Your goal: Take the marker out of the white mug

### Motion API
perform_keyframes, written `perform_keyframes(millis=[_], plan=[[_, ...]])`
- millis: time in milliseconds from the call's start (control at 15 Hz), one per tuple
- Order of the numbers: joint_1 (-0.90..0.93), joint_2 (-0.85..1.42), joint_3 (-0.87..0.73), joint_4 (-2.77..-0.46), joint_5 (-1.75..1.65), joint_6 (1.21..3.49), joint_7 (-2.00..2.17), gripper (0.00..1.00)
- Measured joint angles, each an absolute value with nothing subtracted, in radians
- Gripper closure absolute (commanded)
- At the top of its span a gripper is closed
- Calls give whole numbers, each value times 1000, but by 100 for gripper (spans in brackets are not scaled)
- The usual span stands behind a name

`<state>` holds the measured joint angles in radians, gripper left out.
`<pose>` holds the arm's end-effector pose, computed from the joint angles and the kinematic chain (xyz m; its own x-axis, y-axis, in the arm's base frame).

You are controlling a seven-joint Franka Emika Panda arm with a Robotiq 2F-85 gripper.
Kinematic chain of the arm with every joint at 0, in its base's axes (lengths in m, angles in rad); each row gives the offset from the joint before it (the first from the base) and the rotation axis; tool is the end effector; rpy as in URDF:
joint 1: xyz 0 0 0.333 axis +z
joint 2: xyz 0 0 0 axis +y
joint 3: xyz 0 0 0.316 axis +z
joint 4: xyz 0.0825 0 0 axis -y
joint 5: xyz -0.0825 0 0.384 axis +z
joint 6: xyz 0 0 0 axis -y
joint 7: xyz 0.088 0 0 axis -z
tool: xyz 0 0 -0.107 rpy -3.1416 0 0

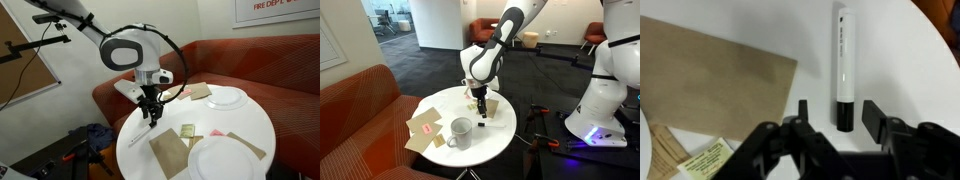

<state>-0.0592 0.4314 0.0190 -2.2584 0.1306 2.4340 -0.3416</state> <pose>0.5067 -0.0195 0.1504 0.9546 0.2008 -0.2200 0.1711 -0.9742 -0.1469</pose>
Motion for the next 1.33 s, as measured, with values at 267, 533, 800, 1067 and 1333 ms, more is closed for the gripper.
perform_keyframes(millis=[267, 533, 800, 1067, 1333], plan=[[-59, 427, 24, -2249, 130, 2434, -342, 0], [-54, 376, 32, -2256, 117, 2434, -342, 0], [-38, 267, 36, -2297, 82, 2420, -324, 0], [-11, 138, 44, -2353, 72, 2370, -305, 0], [25, 7, 47, -2412, 39, 2323, -246, 0]])
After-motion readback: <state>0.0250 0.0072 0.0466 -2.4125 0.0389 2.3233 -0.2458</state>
